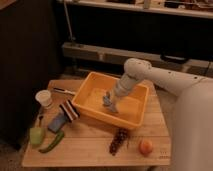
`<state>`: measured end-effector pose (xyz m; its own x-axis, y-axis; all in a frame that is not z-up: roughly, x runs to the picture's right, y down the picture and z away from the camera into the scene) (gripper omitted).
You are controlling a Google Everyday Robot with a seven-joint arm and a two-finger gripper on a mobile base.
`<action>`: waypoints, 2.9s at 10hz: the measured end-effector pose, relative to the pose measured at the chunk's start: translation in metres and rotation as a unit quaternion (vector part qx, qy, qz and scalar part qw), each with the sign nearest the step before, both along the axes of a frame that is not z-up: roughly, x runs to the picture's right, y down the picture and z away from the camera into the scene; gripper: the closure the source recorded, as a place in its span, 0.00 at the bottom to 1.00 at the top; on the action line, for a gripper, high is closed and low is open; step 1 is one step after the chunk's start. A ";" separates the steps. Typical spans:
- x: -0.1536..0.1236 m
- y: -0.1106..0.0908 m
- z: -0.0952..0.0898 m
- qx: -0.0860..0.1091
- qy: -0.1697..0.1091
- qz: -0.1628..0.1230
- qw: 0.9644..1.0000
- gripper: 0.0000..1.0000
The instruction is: Wipe tray with towel
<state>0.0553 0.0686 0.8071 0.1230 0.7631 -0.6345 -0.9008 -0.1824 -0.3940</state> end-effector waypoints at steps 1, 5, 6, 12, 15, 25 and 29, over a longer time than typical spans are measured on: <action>0.014 0.001 -0.002 -0.004 0.009 0.012 1.000 1.00; 0.038 -0.030 0.018 -0.009 0.028 0.028 0.999 1.00; 0.041 -0.040 0.024 -0.007 0.028 0.030 0.999 1.00; 0.028 -0.075 0.053 -0.001 0.025 0.022 0.999 1.00; -0.013 -0.082 0.058 0.004 -0.010 0.013 1.000 1.00; -0.076 -0.029 0.032 -0.023 -0.106 -0.021 0.994 1.00; -0.013 0.006 -0.003 -0.045 -0.062 -0.055 0.996 1.00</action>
<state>0.0426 0.0748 0.8043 0.2848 0.6814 -0.6742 -0.8627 -0.1244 -0.4902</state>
